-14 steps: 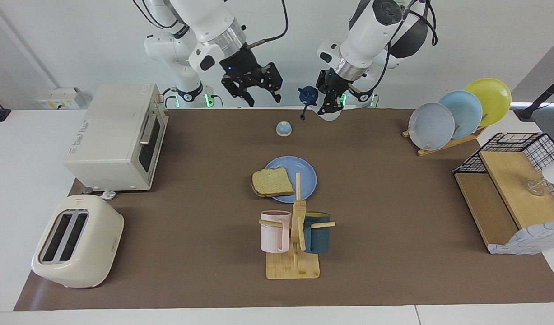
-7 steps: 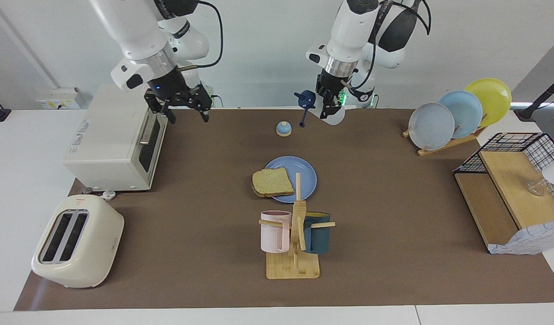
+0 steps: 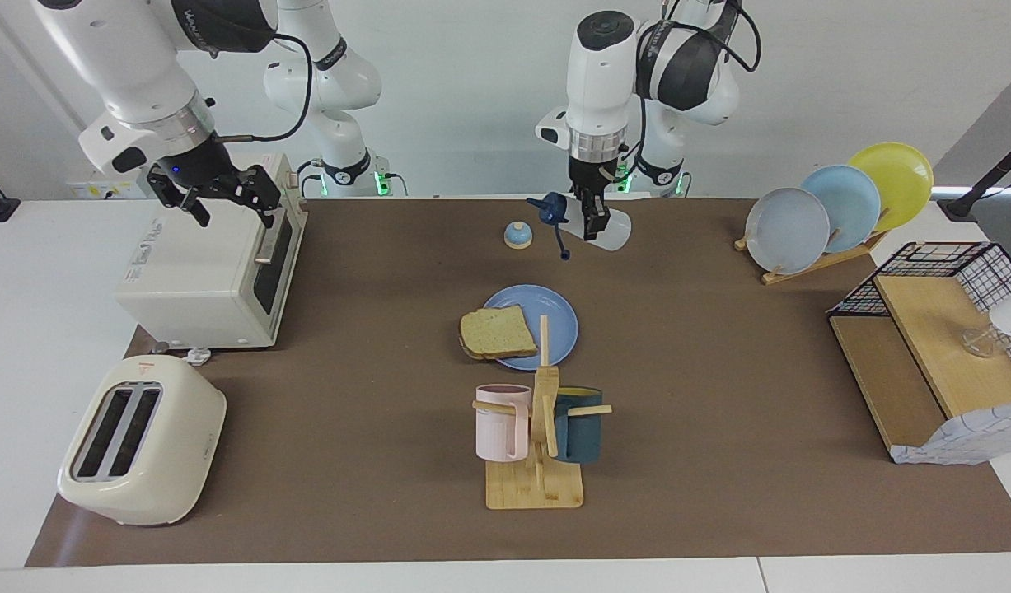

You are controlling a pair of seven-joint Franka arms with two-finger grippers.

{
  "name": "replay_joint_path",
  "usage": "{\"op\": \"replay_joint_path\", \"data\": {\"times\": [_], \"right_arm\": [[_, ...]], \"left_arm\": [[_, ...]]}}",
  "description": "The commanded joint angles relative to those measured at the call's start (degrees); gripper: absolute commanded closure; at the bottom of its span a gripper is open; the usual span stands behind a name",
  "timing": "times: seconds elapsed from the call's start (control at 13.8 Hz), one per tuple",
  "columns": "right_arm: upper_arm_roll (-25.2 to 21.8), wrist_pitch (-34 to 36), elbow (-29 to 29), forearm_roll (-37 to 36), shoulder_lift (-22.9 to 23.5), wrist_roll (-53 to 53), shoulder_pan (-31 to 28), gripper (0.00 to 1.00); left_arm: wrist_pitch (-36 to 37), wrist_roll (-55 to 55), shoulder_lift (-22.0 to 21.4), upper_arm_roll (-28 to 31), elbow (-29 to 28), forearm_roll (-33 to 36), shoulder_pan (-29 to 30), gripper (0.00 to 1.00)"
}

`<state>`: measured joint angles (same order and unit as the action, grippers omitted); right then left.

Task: Put bread on plate and add seasoning
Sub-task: 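Tilt the bottle over the toast with the left gripper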

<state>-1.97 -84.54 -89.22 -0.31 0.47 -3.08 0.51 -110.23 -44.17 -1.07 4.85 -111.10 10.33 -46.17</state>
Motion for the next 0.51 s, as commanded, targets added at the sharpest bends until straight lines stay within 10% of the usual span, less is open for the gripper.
{"op": "replay_joint_path", "data": {"times": [0.0, 0.44], "right_arm": [[-0.4, 2.79, 0.72, -0.83, -0.11, 0.97, 0.19, 0.0], [-0.67, 2.1, 0.1, -0.83, -0.29, 1.14, 0.11, 0.0]], "left_arm": [[-0.16, 2.42, 5.27, 0.07, 5.27, 4.58, -1.02, 1.0], [0.54, 4.97, 9.67, 0.07, 5.8, 20.39, -5.85, 1.0]]}}
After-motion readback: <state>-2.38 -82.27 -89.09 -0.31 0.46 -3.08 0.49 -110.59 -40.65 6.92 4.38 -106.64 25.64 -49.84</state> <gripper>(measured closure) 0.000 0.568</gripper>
